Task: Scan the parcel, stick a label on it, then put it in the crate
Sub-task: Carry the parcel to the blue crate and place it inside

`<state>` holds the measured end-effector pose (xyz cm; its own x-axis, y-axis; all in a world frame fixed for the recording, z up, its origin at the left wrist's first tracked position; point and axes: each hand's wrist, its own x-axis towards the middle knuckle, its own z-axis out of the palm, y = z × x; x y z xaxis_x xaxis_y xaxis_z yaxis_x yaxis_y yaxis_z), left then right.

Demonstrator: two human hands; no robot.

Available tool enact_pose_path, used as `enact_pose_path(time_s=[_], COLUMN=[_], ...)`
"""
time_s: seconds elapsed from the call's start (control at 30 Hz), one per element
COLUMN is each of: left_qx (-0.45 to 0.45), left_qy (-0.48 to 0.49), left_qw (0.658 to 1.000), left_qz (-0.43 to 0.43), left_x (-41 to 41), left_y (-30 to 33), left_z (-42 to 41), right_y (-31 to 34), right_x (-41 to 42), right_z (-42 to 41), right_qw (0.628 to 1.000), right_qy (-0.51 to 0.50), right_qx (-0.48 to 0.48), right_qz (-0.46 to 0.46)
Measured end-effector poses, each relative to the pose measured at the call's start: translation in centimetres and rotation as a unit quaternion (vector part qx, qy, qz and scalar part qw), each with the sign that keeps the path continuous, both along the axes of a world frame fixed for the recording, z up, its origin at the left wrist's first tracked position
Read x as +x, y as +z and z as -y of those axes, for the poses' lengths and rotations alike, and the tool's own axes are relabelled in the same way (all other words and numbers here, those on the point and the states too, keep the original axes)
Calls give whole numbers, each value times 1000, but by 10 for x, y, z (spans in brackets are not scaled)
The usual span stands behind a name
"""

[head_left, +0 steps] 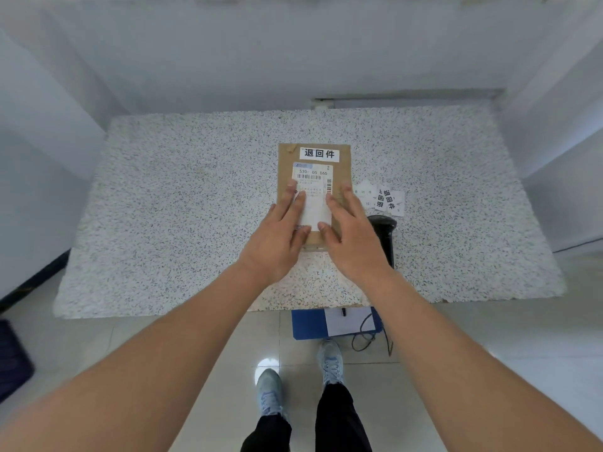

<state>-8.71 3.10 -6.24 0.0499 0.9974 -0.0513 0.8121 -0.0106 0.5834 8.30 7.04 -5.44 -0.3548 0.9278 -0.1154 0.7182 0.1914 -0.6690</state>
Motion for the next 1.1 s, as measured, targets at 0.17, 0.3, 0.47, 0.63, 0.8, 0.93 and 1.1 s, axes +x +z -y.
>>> enact_pose_path(time_s=[0.17, 0.3, 0.47, 0.63, 0.8, 0.93, 1.1], left_qx=[61, 117, 196, 268, 311, 329, 353], left_qy=[1, -12, -37, -49, -46, -37, 3], left_qw=[998, 993, 979, 961, 946, 938, 926], left_qz=[-18, -28, -42, -55, -82, -98, -131], left_x=[-15, -27, -39, -41, -36, -25, 1], left_y=[63, 120, 190, 253, 305, 342, 380], left_z=[10, 25, 43, 55, 70, 81, 104], right_y=[65, 121, 191, 253, 302, 337, 369], right_x=[-16, -26, -36, -36, -27, -15, 10], right_z=[13, 34, 58, 76, 88, 96, 103], right_qw=[997, 990, 977, 961, 949, 938, 921], right_qy=[-10, -28, -41, -52, -39, -18, 22], right_qx=[80, 134, 203, 263, 302, 336, 373], right_qz=[-20, -39, -48, -62, -77, -85, -107])
